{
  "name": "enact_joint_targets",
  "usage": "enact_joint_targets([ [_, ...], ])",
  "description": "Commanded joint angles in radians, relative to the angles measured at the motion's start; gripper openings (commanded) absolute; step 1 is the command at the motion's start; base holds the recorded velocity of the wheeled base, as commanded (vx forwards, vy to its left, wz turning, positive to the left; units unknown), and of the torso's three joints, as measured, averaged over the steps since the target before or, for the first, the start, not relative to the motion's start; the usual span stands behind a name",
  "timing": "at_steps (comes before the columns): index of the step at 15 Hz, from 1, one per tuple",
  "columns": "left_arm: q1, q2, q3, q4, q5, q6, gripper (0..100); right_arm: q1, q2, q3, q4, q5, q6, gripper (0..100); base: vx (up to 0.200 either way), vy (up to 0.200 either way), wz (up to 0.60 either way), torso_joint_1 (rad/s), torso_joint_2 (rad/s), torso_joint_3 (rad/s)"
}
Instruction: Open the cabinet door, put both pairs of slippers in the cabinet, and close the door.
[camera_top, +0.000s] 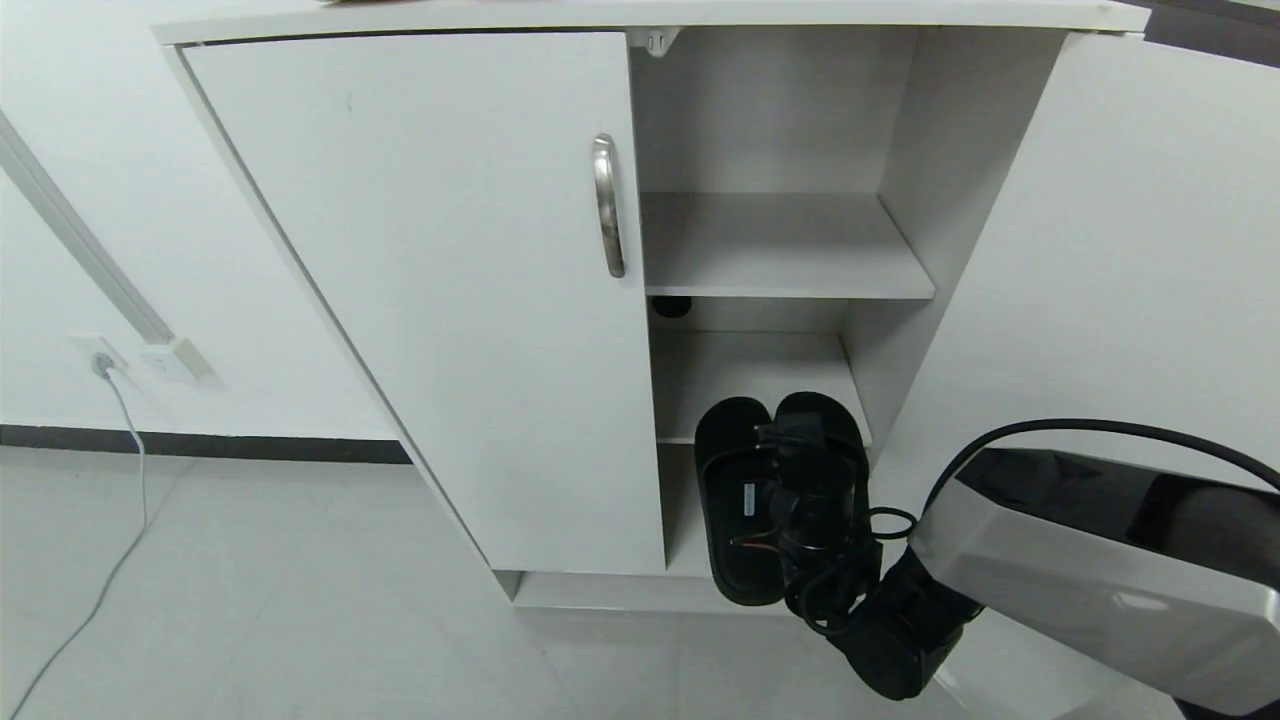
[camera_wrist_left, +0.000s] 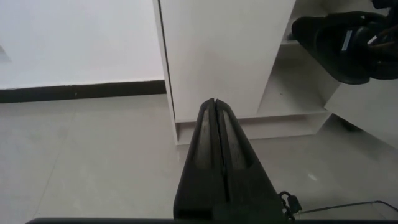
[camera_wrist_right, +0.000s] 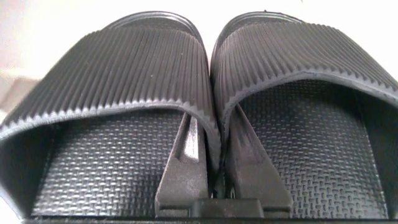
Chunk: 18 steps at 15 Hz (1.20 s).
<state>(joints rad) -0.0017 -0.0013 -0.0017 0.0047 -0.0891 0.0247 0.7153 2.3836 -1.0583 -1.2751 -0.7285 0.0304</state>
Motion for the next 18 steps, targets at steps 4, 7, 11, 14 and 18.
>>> enact_joint_targets([
  [4,0.000,0.001,0.000,0.000,0.000,-0.002,0,-0.002,0.003,-0.020,0.005,0.004,0.000,0,0.150,0.000,0.00,-0.001,0.00,-0.001],
  [7,0.000,0.001,0.000,0.000,0.000,-0.002,0,-0.048,0.071,-0.146,0.051,0.009,0.006,0,0.000,0.000,0.00,0.000,0.00,0.000],
  [11,0.000,0.001,0.000,0.000,0.000,-0.002,0,-0.099,0.144,-0.313,0.149,0.044,0.011,0,0.000,0.000,0.00,0.000,0.00,0.000],
  [14,0.000,0.001,0.000,0.000,0.000,-0.002,0,-0.120,0.183,-0.430,0.241,0.067,0.013,0,0.000,0.000,0.00,0.000,0.00,0.000],
  [18,0.000,0.001,0.000,0.000,0.000,-0.002,0,-0.158,0.210,-0.560,0.341,0.120,0.013,0,0.000,0.000,0.00,0.000,0.00,0.000],
])
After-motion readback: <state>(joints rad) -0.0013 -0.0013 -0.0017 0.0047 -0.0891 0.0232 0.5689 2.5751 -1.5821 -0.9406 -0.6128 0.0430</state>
